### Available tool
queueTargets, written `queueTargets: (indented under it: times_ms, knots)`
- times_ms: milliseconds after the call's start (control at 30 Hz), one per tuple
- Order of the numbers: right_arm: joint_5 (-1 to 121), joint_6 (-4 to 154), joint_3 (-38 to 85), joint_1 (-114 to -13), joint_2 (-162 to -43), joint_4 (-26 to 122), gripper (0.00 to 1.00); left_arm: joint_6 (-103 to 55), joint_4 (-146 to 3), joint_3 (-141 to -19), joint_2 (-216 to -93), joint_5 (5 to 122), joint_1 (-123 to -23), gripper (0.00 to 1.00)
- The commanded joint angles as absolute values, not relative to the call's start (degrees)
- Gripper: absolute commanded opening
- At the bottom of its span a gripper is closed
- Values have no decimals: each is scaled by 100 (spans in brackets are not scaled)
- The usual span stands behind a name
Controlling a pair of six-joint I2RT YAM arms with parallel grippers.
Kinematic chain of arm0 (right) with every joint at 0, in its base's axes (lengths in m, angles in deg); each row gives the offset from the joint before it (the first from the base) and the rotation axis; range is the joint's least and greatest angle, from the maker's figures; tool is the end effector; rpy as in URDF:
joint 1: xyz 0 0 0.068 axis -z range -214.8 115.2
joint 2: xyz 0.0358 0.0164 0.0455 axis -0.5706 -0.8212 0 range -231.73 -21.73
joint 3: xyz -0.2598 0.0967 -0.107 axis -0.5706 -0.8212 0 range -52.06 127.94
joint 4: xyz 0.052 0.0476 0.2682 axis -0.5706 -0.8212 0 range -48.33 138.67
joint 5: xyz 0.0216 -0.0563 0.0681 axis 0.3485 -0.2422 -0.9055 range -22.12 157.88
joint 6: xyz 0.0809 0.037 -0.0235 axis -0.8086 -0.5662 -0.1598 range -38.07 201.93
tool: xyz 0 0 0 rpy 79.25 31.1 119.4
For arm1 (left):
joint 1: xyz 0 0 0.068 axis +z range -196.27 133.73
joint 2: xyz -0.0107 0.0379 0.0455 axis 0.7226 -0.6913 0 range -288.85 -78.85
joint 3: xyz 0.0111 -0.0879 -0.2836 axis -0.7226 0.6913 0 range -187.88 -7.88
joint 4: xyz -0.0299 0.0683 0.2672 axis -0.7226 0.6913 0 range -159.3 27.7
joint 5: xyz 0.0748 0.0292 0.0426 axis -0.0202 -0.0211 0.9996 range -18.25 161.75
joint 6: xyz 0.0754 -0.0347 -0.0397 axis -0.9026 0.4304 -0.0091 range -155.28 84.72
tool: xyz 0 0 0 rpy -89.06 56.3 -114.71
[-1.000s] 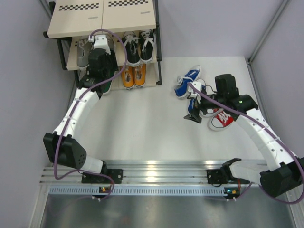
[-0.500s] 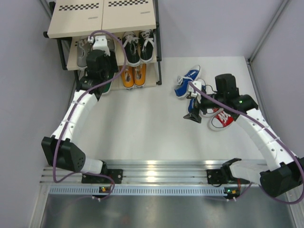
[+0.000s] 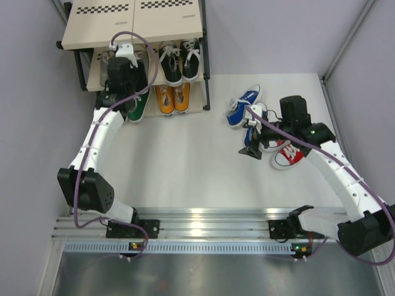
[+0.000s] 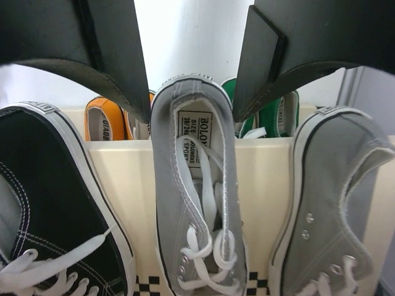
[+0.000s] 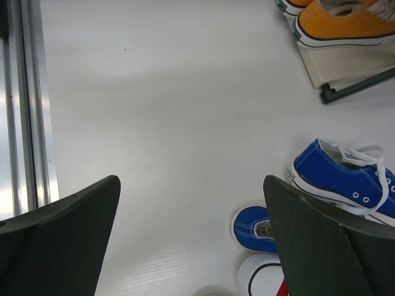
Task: Place and organize the shoes onto the shoe shelf
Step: Adjust the shoe at the shoe shelf.
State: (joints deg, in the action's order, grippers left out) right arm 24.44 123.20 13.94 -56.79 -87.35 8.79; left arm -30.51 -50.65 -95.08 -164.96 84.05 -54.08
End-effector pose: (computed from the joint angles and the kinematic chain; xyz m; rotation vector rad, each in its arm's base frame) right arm 0.2250 0.1521 0.3532 -1.4242 1.5665 0.6527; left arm 0.4072 -0.0380 0.4202 -0.0977 1.8677 0.0499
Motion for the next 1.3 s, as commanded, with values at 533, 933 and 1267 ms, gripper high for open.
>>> queueTargets:
  times_ms: [533,933,1267]
  knots:
    - [2315,12359,1571,-5589,-8765,1009,99,-2887,-5260,-9806,-17000,7676,-4970,9]
    - [2332,12420,1658,-5589,-8817,974,99,-3010,-6016,-9481,-16490,8765,-4961,0]
    - [2368,12455,1667,-5589,-8800,939,99,-2983,-6280,-9269,-16393,9101,-4838,0]
